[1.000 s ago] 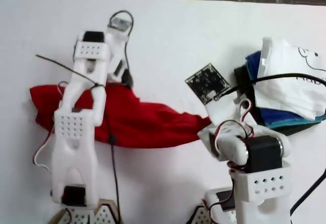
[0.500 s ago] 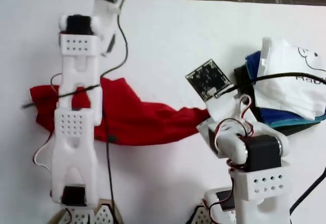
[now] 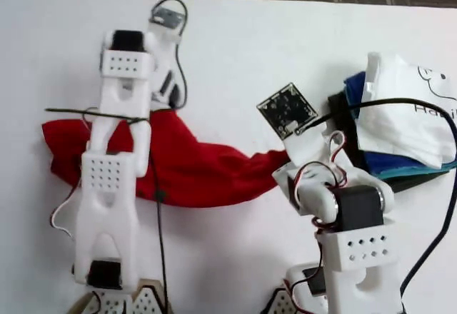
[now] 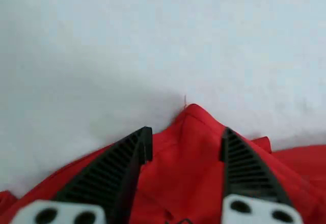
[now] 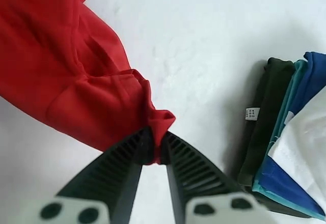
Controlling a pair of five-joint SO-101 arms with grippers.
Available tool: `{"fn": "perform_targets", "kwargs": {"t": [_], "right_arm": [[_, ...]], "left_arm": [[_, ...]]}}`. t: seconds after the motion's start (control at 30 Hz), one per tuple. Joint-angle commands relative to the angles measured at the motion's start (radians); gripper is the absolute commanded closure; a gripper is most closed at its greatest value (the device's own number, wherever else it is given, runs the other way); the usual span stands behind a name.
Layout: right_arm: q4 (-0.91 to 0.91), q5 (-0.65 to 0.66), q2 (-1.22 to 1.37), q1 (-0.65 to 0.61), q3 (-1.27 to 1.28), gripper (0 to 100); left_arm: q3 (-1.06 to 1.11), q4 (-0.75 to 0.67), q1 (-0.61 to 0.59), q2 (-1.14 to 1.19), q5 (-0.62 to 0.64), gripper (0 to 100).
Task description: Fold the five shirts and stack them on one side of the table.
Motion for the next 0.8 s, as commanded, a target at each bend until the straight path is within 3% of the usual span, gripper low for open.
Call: {"fn": "perform_targets", "kwargs": {"t": [0.0, 0.27, 0.63, 0.77], "right_arm": [[-0.013, -0.002, -0.013, 0.008, -0.005, 97.8], [-0.013, -0.003, -0.021, 0.008, -0.003, 97.8], [-0.013, -0.003, -0.021, 0.008, 0.006, 97.8], [-0.013, -0.003, -0.021, 0.008, 0.037, 97.8]], "left_arm": [[0.008, -0.014, 0.009, -0.009, 0.029, 72], [0.01, -0.038, -0.009, 0.112, 0.031, 72], [-0.208, -0.048, -0.018, 0.192, 0.086, 73], [-0.231, -0.052, -0.021, 0.199, 0.086, 79]]}}
